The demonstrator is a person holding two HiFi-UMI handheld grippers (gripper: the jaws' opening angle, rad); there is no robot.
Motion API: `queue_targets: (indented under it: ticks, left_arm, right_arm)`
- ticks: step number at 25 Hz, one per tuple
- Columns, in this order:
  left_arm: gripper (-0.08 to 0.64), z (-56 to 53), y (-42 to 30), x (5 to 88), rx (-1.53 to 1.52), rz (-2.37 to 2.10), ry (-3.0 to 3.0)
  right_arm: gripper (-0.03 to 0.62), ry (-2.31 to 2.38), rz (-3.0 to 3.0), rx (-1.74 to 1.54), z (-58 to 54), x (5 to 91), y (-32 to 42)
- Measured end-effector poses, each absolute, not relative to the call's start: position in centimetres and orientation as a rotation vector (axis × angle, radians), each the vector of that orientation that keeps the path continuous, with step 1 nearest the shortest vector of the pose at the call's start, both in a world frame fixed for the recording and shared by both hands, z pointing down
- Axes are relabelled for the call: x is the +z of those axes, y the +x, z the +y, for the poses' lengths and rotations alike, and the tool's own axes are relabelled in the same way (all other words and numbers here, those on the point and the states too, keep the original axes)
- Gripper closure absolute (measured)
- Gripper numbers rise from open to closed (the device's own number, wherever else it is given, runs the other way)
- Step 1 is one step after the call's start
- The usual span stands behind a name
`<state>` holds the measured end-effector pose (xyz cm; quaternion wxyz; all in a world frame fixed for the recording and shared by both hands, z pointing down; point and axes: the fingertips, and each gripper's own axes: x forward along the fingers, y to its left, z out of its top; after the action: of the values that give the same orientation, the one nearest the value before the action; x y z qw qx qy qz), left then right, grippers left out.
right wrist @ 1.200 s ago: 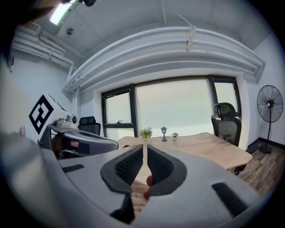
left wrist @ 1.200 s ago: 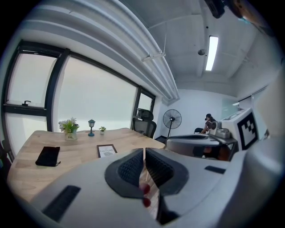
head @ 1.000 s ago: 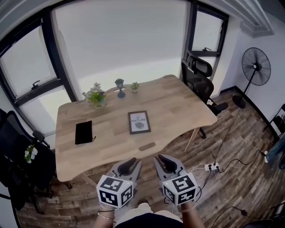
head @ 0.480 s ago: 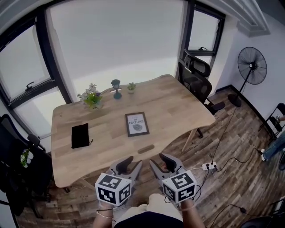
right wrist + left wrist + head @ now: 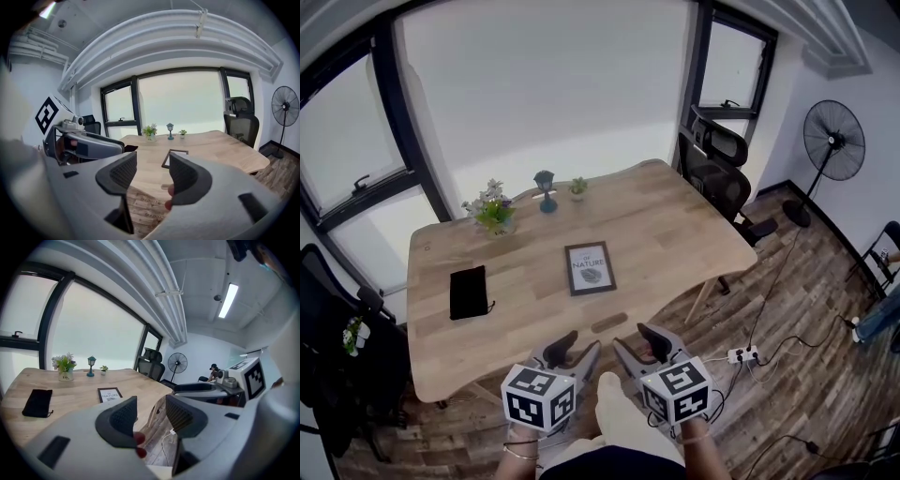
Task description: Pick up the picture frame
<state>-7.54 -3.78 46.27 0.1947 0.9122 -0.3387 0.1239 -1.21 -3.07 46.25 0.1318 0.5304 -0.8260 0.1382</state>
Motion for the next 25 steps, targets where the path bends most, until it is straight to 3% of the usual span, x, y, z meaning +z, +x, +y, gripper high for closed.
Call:
queue_targets:
  ticks: [25]
  left_arm:
    - [0.339, -17.8, -5.3, 48.3, 0.350, -1.000, 2.470]
  right_arm:
    - [0.379, 1.447, -2.380, 0.458, -17.2, 49.1, 1.7]
